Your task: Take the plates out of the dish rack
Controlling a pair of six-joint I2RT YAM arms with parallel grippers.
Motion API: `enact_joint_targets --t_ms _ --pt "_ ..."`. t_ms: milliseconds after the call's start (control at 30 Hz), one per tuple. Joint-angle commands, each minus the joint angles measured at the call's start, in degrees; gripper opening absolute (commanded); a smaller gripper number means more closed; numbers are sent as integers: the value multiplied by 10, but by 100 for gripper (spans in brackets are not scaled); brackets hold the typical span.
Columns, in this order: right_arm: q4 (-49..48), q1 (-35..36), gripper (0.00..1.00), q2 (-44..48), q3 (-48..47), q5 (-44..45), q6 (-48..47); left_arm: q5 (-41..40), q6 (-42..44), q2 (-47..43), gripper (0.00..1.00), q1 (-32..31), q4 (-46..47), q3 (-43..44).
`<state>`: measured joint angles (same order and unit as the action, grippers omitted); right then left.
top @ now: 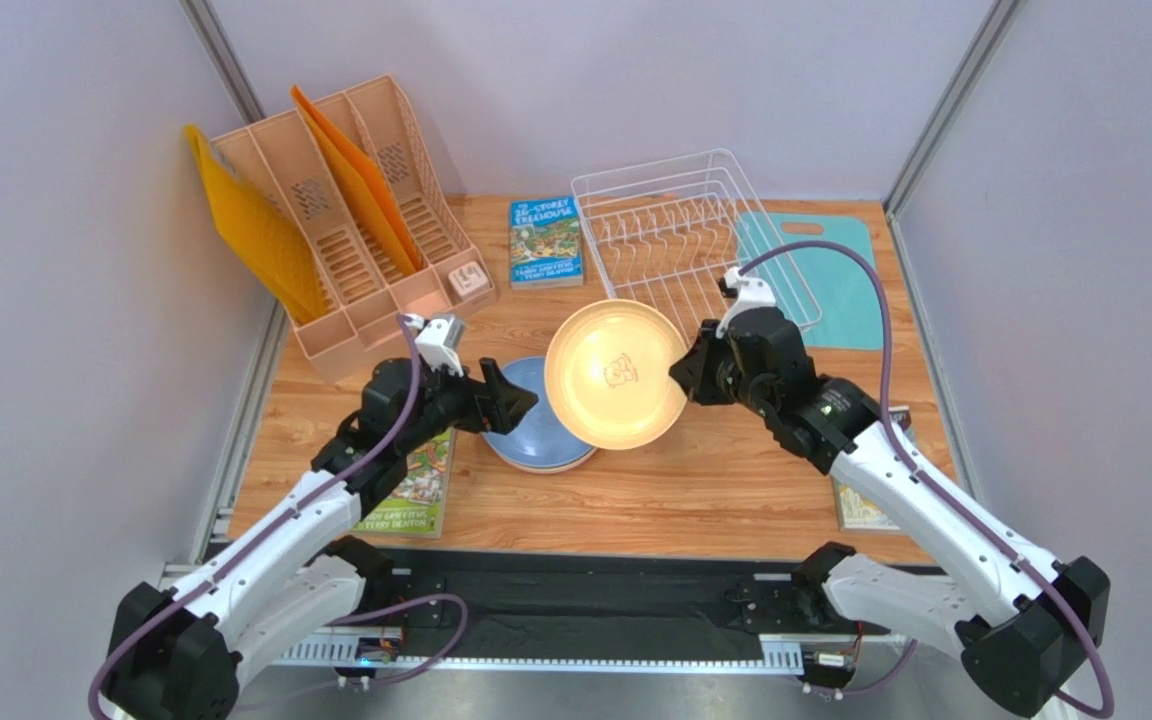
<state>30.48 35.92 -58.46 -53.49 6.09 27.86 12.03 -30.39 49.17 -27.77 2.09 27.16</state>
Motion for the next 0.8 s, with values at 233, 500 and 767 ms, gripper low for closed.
enact_joint_targets --t_ms 233,500,767 --pt "-93 18 0 6 29 -78 58 51 -42 -5 96 -3 77 -9" --pt "-133 19 0 -9 44 -118 74 67 -62 12 82 -3 106 -18" --pt "-155 20 0 -24 55 -115 84 33 -61 15 0 -4 77 -19"
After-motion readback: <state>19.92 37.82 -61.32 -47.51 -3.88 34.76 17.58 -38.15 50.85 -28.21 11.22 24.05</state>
